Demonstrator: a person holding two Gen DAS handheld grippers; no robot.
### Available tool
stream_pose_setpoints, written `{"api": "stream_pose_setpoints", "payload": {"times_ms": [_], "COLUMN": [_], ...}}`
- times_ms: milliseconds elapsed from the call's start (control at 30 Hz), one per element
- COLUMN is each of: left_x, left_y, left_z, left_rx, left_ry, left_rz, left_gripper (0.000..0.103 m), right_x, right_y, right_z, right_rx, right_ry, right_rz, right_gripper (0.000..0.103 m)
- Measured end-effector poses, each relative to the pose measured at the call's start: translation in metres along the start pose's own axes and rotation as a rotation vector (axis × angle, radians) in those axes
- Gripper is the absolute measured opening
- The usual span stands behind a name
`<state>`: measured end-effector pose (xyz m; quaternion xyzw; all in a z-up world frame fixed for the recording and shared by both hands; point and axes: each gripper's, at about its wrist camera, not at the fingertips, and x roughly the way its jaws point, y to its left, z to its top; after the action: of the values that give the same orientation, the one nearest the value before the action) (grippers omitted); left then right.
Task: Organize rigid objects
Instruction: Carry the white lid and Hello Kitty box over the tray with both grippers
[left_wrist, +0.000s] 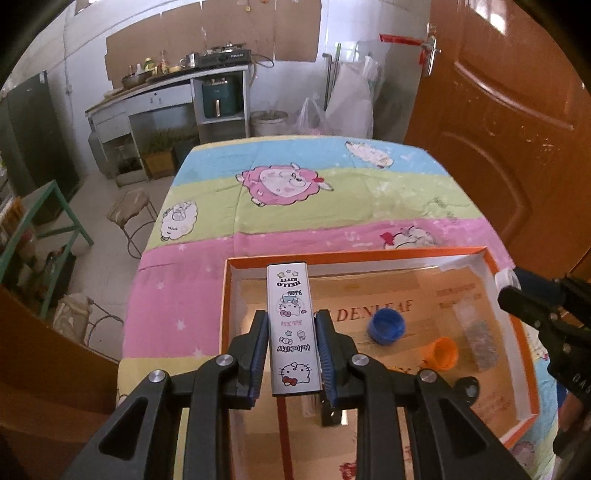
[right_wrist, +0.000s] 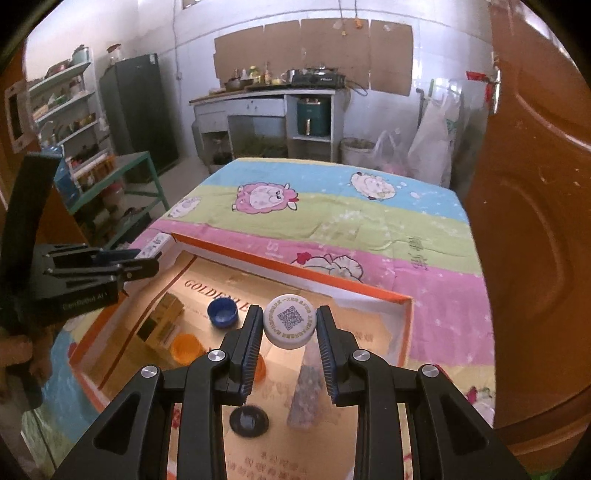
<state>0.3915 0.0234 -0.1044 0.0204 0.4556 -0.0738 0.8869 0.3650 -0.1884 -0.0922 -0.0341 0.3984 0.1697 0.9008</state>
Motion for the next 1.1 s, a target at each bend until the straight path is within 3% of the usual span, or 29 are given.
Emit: {"api": "stream_pose_setpoints", "payload": {"times_ms": [567,1100], "left_x": [0.048,0.06], "left_y": [0.007,0.01], "left_z": [0.007,0.003], "left_rx": [0.037,0.031], "left_ry": [0.1,0.105], "left_rz": [0.069,0.042], "left_gripper": [0.026,0.027], "right_x": [0.068,0.093], "right_y": [-0.005,0.002], "right_z": [0.019,0.012], "right_rx": [0.026,0.005], "right_ry": [0.106,0.167], "right_rz": [0.015,0.025], "right_gripper": [0.03,0.03]}}
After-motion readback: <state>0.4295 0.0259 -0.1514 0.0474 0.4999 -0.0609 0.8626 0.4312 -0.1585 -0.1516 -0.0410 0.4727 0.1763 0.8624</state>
